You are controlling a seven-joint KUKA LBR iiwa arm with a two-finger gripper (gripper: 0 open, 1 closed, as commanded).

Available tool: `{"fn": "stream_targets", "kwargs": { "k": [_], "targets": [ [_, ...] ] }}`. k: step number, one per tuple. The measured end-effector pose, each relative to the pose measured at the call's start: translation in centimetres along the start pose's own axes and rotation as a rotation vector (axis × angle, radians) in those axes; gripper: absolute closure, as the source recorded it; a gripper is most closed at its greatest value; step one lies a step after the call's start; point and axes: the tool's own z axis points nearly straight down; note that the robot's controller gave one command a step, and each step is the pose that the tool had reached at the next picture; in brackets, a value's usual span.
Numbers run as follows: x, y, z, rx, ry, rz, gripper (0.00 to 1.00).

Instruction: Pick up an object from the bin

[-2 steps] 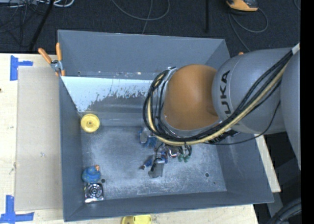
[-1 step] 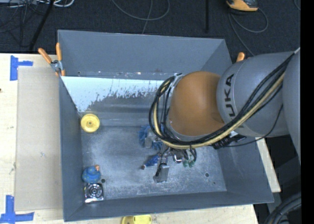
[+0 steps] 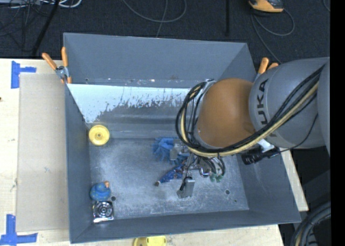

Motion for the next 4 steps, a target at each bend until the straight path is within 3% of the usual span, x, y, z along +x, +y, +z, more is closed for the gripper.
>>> {"fn": "stream_targets", "kwargs": {
  "k": [1,2,3,4],
  "targets": [
    [0.0,-0.8,0.3,0.000,-0.002,0.014,0.00],
    [-0.7,-0.1,1.0,0.002,0.008,-0.055,0.00],
    [-1.5,0.2,-1.5,0.000,-0.006,-0.075,0.00],
    [-0.1,-1.1,2.6,0.000,-0.008,-0.045,0.00]
  ]
}}
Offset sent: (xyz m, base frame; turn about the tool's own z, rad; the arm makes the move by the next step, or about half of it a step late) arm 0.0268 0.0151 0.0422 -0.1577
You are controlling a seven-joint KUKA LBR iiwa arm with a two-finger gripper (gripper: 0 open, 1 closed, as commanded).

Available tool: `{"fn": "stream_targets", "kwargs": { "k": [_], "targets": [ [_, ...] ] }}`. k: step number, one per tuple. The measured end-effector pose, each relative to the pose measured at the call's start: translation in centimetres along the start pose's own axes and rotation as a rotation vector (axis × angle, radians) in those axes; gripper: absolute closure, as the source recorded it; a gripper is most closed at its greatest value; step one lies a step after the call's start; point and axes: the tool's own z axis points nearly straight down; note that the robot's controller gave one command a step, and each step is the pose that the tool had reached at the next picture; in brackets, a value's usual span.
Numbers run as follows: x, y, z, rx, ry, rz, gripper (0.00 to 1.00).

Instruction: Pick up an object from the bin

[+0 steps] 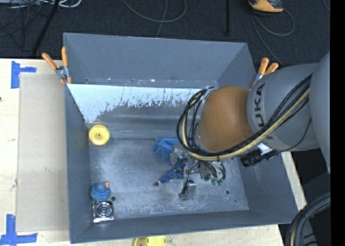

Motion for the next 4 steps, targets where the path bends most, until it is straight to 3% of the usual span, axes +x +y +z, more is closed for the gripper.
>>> {"fn": "stream_targets", "kwargs": {
  "k": [1,2,3,4],
  "targets": [
    [-4.8,-0.6,2.5,-0.001,0.004,0.067,1.00],
    [-4.8,-0.6,2.5,-0.001,0.004,0.068,1.00],
    [-4.5,-0.5,-7.6,0.001,0.006,0.037,1.00],
    [-4.5,-0.5,-7.6,0.001,0.006,0.037,1.00]
  ]
}}
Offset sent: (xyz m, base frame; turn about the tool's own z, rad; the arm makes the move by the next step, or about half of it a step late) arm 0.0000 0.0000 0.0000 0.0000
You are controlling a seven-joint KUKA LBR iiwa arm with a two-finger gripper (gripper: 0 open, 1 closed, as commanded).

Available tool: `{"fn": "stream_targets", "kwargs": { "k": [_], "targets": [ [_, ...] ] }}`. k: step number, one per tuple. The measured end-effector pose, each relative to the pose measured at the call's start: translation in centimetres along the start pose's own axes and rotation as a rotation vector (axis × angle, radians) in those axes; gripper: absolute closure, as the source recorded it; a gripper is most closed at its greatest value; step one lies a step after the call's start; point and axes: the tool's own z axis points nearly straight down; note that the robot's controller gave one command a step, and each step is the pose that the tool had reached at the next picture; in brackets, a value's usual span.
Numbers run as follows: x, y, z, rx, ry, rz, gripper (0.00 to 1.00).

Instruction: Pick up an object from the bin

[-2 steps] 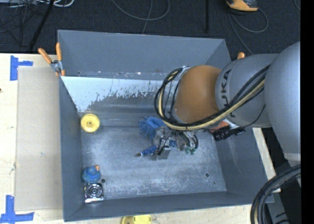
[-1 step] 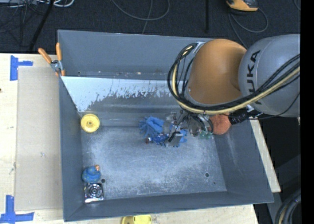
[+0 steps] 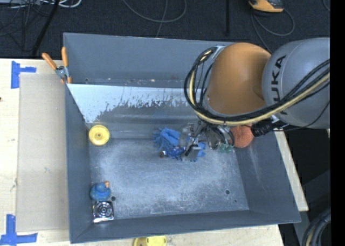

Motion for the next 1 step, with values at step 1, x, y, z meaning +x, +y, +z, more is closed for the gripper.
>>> {"fn": "stream_targets", "kwargs": {
  "k": [1],
  "targets": [
    [0.71,1.05,-8.43,0.000,-0.001,-0.023,1.00]
  ]
}}
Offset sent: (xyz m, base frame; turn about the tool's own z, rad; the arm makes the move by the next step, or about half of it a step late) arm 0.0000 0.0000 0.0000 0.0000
